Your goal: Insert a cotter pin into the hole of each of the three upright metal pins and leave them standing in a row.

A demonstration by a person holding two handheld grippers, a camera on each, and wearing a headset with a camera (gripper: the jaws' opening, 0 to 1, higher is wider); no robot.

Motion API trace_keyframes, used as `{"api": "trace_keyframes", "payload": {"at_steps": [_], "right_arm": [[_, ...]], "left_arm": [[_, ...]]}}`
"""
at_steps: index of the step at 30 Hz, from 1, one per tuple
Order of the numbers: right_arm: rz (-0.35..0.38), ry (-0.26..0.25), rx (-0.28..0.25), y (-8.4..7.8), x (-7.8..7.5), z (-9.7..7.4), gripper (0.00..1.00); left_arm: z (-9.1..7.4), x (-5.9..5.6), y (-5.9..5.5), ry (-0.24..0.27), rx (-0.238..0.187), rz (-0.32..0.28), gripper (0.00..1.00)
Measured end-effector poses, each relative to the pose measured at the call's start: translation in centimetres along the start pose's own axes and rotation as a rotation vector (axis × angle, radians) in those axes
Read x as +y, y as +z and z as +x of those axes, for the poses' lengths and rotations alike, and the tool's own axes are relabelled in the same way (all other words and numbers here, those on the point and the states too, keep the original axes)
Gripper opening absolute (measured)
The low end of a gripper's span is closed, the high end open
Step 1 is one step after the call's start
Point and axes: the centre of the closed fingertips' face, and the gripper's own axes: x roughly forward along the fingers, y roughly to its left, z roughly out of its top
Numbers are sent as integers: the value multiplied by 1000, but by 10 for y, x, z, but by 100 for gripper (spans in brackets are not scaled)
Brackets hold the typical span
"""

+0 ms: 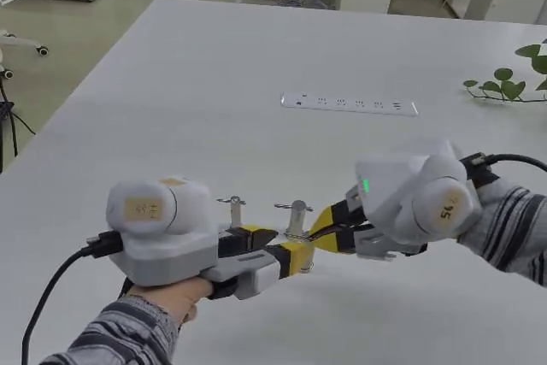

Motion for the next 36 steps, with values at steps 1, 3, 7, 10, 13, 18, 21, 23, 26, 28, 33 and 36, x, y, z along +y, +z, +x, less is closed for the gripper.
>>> {"api": "trace_keyframes", "payload": {"at_steps": [1, 3, 7, 10, 13, 18, 21, 23, 26, 28, 33, 36], "right_arm": [[-3, 1, -3, 1, 0, 0, 0], [-4, 2, -10, 3, 1, -1, 0], [-8, 3, -15, 5, 2, -1, 0], [-12, 6, -16, 7, 3, -1, 0], [-8, 6, -24, 9, 3, -1, 0], [5, 6, -29, 10, 3, 0, 0], [15, 10, -32, 10, 3, 0, 0], [22, 8, -37, 11, 3, -1, 0], [56, 10, -46, 11, 3, -2, 0], [75, 12, -52, 10, 2, -2, 0], [128, 21, -59, 6, 3, -4, 2], [166, 40, -75, 5, 6, -5, 3]], "left_arm": [[0, -1, 1, -8, -7, -10, 22], [0, -2, 1, -14, -15, -27, 18], [-1, -3, 3, -22, -28, -36, 11], [-2, -3, 3, -25, -31, -43, 7], [-3, -1, 2, -22, -29, -38, 3], [-3, -2, 3, -35, -30, -59, 0], [-3, -4, 3, -46, -29, -50, 0], [-3, -4, 3, -50, -31, -39, 0], [-4, -6, 4, -70, -28, 57, 0], [-5, -7, 3, -78, -25, 98, 0], [-8, -11, 1, -106, -17, 187, 0], [-11, -14, -1, -130, -12, 246, 0]]}}
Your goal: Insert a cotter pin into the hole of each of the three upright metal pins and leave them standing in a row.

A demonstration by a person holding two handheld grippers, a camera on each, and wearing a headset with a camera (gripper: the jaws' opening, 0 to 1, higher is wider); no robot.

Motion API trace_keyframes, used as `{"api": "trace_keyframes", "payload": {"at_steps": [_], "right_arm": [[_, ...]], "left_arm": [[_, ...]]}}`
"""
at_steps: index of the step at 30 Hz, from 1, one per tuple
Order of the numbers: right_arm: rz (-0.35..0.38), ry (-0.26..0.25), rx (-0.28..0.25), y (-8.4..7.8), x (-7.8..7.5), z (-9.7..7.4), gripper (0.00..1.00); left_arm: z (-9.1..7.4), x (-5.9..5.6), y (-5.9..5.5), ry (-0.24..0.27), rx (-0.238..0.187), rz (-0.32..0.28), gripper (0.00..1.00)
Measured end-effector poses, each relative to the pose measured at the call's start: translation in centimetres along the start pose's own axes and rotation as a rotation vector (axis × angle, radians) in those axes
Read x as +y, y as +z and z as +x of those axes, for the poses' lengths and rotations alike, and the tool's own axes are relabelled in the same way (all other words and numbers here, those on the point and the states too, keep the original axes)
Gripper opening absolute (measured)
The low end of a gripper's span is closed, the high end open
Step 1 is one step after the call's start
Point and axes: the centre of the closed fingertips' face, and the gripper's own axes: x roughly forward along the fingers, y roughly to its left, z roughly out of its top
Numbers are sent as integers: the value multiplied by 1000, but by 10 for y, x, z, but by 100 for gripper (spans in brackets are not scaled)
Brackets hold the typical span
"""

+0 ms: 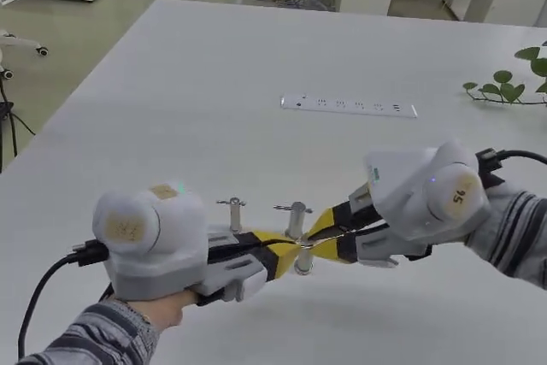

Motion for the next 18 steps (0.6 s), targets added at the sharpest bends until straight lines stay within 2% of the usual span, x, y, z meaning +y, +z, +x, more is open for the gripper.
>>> {"api": "trace_keyframes", "payload": {"at_steps": [5, 10, 18], "right_arm": [[81, 46, -39, 0, 7, -2, 3], [143, 94, -71, 2, 16, -3, 3], [156, 151, -79, 4, 30, -2, 2]], "left_arm": [[-3, -5, -3, -37, 8, 50, 0], [-5, -13, -2, -84, -4, 78, 0], [-10, -23, -4, -155, -9, 103, 0]]}}
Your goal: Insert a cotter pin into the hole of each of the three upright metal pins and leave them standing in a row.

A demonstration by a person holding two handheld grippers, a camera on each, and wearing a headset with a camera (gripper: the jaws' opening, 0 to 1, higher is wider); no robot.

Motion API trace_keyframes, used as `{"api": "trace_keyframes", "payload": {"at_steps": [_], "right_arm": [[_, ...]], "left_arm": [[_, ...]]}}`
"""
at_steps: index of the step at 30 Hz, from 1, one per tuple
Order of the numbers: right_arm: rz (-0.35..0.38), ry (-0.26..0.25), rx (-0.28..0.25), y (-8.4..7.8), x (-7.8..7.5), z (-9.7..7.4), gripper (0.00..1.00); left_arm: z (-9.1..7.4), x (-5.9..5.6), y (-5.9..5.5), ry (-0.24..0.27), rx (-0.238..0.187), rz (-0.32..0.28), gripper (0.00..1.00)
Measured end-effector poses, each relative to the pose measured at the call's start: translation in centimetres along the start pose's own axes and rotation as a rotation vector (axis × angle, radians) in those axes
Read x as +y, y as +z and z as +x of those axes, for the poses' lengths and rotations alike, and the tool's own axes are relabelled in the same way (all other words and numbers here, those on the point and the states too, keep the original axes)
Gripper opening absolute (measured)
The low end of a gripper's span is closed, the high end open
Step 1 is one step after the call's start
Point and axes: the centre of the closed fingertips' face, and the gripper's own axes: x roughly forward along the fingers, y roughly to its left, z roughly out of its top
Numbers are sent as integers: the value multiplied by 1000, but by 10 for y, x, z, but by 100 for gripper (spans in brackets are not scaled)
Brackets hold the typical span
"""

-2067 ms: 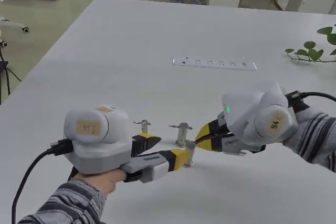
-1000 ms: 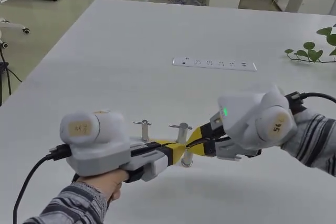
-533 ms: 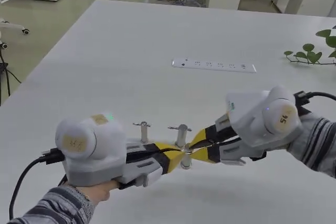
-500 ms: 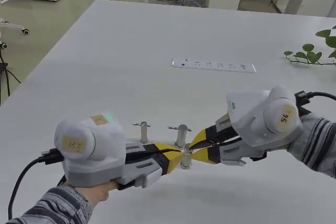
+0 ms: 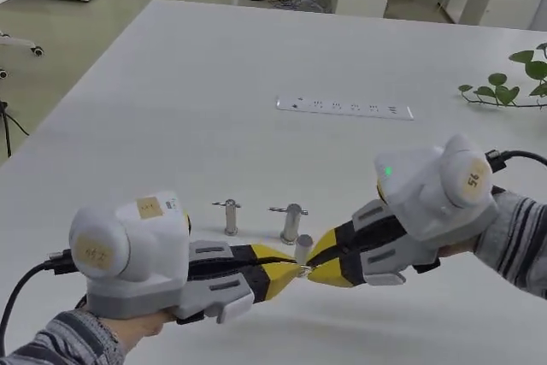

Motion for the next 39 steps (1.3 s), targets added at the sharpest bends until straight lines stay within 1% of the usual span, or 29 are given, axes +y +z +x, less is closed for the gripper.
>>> {"api": "trace_keyframes", "payload": {"at_steps": [5, 8, 11, 14, 17, 19, 21, 22, 24, 26, 27, 28, 30, 32, 33, 34, 37, 39], "right_arm": [[-6, 22, -9, 3, 5, 1, 0], [-16, 39, -11, 5, 8, 1, 0], [-50, 50, 1, 4, 11, 1, 0], [-69, 52, 12, 4, 11, 1, 0], [-89, 53, 19, 4, 12, 1, 0], [-113, 46, 31, 3, 12, 1, 0], [-131, 26, 39, 2, 8, 1, 0], [-138, 17, 41, 1, 6, 0, 0], [-132, -6, 43, 0, 1, -1, 0], [-131, -30, 43, -2, -5, -3, 0], [-127, -47, 43, -3, -8, -5, 0], [-125, -51, 44, -4, -9, -5, 0], [-120, -68, 49, -7, -14, -8, 0], [-115, -84, 55, -11, -18, -10, 0], [-111, -95, 60, -14, -21, -11, 0], [-109, -102, 66, -17, -23, -11, 0], [-95, -120, 83, -25, -28, -13, 0], [-92, -128, 94, -31, -31, -15, 0]], "left_arm": [[-3, -3, -2, -18, 0, 2, 0], [-5, -5, -1, -31, -11, -4, 0], [-5, -6, -3, -38, -3, 0, 0], [-5, -6, -5, -35, 4, 15, 0], [-5, -6, -5, -26, 3, 28, 0], [-5, -4, -5, -13, 5, 24, 0], [-4, 0, -5, 11, -1, 9, 1], [-4, 3, -5, 30, -9, 6, 3], [-4, 5, -5, 43, -17, -3, 8], [-4, 7, -5, 61, -21, 0, 16], [-4, 9, -5, 71, -21, 3, 18], [-4, 10, -5, 81, -19, 5, 20], [-4, 17, -8, 124, -9, 24, 25], [-3, 21, -8, 149, -10, 36, 28], [-2, 26, -8, 181, -9, 47, 30], [-1, 27, -9, 191, -6, 58, 31], [2, 34, -12, 242, 20, 98, 32], [6, 36, -14, 260, 27, 101, 32]]}}
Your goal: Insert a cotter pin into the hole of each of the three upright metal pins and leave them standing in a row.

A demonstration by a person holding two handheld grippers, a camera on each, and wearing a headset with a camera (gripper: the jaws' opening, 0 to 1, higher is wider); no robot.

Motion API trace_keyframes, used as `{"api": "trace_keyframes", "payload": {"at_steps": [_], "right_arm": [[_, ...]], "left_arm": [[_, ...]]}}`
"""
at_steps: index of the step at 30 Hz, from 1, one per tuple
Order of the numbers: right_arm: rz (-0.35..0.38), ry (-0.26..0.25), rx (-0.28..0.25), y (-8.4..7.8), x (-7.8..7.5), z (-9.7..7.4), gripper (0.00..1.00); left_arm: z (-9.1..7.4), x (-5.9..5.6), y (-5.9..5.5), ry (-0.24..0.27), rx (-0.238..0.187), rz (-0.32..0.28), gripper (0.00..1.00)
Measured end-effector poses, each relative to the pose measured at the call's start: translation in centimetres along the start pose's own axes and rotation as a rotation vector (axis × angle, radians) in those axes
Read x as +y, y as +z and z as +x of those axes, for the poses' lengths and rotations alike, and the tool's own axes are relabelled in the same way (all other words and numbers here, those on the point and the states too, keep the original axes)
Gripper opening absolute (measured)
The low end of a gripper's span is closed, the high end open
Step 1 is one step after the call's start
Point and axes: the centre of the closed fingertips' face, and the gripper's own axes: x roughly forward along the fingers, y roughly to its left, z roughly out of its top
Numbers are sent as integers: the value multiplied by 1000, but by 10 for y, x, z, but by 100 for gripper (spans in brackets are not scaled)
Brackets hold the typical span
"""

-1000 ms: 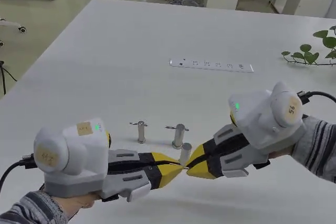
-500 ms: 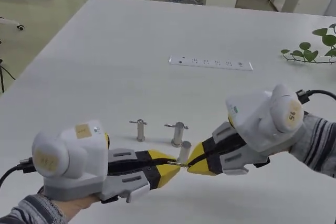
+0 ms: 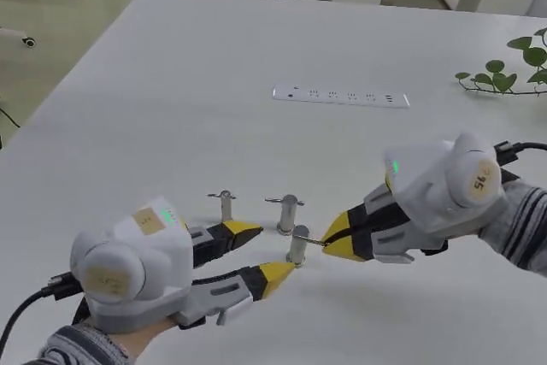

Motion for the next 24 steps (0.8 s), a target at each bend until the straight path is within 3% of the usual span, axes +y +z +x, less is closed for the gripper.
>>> {"api": "trace_keyframes", "payload": {"at_steps": [13, 24], "right_arm": [[5, -27, 75, -31, -15, 0, 0], [-14, -29, 125, -46, -24, 8, 0]], "left_arm": [[27, 6, -12, 82, 32, -32, 30], [44, 12, -29, 128, 96, -43, 27]]}}
